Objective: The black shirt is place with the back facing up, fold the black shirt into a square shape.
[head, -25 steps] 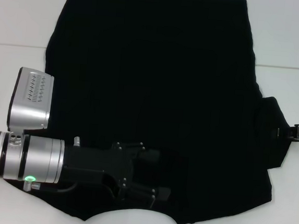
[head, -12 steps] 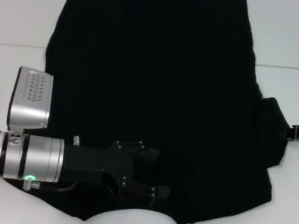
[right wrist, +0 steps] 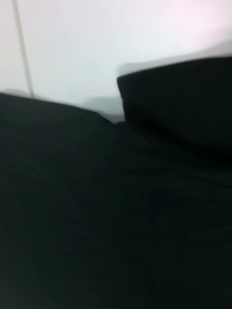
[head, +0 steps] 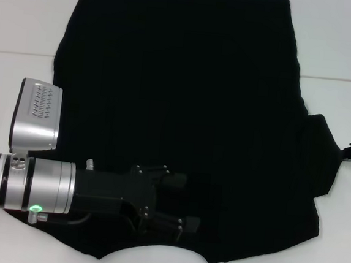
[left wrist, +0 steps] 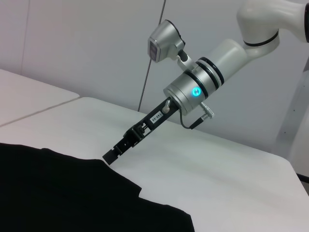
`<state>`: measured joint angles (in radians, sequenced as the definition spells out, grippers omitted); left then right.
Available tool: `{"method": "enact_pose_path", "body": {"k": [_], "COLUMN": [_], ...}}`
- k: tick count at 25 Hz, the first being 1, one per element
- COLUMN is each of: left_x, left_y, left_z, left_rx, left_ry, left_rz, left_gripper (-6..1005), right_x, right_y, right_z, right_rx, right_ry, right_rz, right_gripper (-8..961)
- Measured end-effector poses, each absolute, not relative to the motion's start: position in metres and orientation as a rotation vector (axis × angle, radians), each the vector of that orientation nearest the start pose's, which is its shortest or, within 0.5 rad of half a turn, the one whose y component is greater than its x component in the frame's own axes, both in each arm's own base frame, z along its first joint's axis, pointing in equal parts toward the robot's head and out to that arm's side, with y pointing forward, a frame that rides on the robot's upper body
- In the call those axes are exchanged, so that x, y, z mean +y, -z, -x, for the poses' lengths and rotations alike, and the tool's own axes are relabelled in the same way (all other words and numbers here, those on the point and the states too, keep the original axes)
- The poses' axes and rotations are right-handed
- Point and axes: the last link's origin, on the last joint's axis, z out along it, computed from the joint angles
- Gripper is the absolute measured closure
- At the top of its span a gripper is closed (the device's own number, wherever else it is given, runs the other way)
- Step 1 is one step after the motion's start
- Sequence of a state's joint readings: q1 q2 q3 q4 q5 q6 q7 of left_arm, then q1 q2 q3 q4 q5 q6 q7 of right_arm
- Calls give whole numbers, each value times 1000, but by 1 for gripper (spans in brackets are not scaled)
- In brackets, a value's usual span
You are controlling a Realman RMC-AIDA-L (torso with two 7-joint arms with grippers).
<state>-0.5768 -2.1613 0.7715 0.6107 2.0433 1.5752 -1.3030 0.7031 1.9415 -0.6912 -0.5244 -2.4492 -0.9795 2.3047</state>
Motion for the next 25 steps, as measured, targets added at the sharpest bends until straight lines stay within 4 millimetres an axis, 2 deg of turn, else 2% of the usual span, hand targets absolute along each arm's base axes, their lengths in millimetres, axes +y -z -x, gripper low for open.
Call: {"method": "enact_pose_path", "body": {"k": [3,9,14,22,25], "left_x": [314,313,314,314,314], "left_y": [53,53,53,53,53], "left_z": [229,229,229,229,229], "left_rx": [-502,-505,-504,-500,-499], "left_ry": [730,733,733,729,730], "left_rz": [2922,2921,2922,2922,2922], "left_gripper": [36,36,37,38,37], "right_x": [412,411,411,411,411], "right_y": [-47,-46,-41,-36,-35], "right_z": [-331,-332,-329,-327,-327], "right_rx": [1519,1525,1524,1509,1505], "right_ry": [-161,-154,-148,-140,-134], "right_rz": [1982,1981,1996,2012,2013], "right_gripper": [947,863,618,574,622]}}
